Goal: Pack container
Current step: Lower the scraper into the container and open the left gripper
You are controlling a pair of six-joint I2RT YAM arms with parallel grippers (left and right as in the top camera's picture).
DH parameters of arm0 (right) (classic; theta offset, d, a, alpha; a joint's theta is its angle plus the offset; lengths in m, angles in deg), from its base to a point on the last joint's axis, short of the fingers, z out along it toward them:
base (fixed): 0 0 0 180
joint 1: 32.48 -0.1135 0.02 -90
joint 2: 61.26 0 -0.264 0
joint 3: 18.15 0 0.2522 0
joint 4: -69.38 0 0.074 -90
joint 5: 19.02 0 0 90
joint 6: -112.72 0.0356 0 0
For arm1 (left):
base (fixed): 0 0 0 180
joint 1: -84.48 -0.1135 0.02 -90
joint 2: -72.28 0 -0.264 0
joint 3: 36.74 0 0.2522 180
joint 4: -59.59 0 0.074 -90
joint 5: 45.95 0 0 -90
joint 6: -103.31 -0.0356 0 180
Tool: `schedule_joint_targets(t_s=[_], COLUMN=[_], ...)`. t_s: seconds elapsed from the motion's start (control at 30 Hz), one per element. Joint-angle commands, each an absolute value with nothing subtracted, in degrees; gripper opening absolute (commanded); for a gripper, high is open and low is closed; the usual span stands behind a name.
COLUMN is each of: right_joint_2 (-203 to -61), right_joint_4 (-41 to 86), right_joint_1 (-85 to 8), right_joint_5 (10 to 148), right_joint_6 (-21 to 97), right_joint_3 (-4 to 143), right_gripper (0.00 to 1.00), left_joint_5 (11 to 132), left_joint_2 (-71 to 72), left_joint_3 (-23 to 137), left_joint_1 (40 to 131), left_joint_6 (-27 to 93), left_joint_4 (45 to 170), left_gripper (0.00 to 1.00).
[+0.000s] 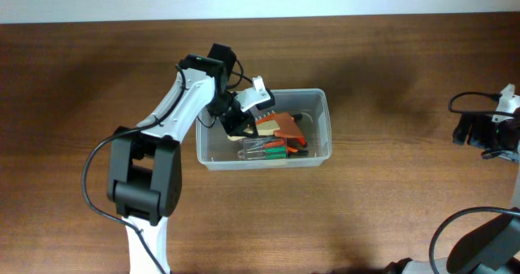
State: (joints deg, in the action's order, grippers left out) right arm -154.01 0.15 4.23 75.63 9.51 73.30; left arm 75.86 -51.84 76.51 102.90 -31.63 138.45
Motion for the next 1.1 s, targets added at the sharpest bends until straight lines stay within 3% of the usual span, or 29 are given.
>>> schedule_joint_targets(t_s=[0.0, 0.07, 0.17, 0.33, 0.5, 0.83, 0.93, 1.03, 1.07], right_joint_2=[-153.57, -153.57, -153.57, -153.57, -153.57, -153.57, -153.57, -153.57, -153.57], right_joint_4=[0.18, 0.18, 0.18, 0.18, 0.18, 0.15, 0.18, 0.18, 0.18], right_joint_1=[4.29, 4.29, 4.29, 4.29, 4.29, 4.29, 4.29, 4.29, 4.29], right_joint_5=[76.17, 76.17, 76.17, 76.17, 76.15, 76.17, 76.17, 76.17, 76.15], right_joint_6=[10.16, 10.16, 10.16, 10.14, 10.14, 10.14, 10.14, 10.14, 10.14], right_joint_3=[73.24, 73.24, 73.24, 73.24, 73.24, 73.24, 73.24, 73.24, 73.24], right_gripper=[0.99, 0.98, 0.99, 0.99, 0.99, 0.99, 0.99, 0.99, 0.98], left_joint_5=[78.81, 78.83, 78.83, 78.86, 78.83, 78.75, 78.7, 77.54, 76.8], left_joint_2=[-53.45, -53.45, -53.45, -53.39, -53.37, -53.37, -53.34, -53.32, -53.28], left_joint_3=[76.31, 76.33, 76.33, 76.64, 79.39, 99.26, 107.48, 116.24, 119.32], left_joint_1=[103.24, 103.22, 103.22, 103.22, 103.18, 102.57, 102.28, 101.89, 101.71], left_joint_6=[-30.58, -29.93, -29.58, -28.14, -26.13, -26.13, -26.13, -26.13, -26.1], left_joint_4=[138.51, 138.47, 138.49, 138.49, 139.28, 149.35, 154.01, 159.6, 161.72], left_gripper=[0.02, 0.06, 0.36, 0.44, 0.46, 0.63, 0.74, 0.98, 0.99])
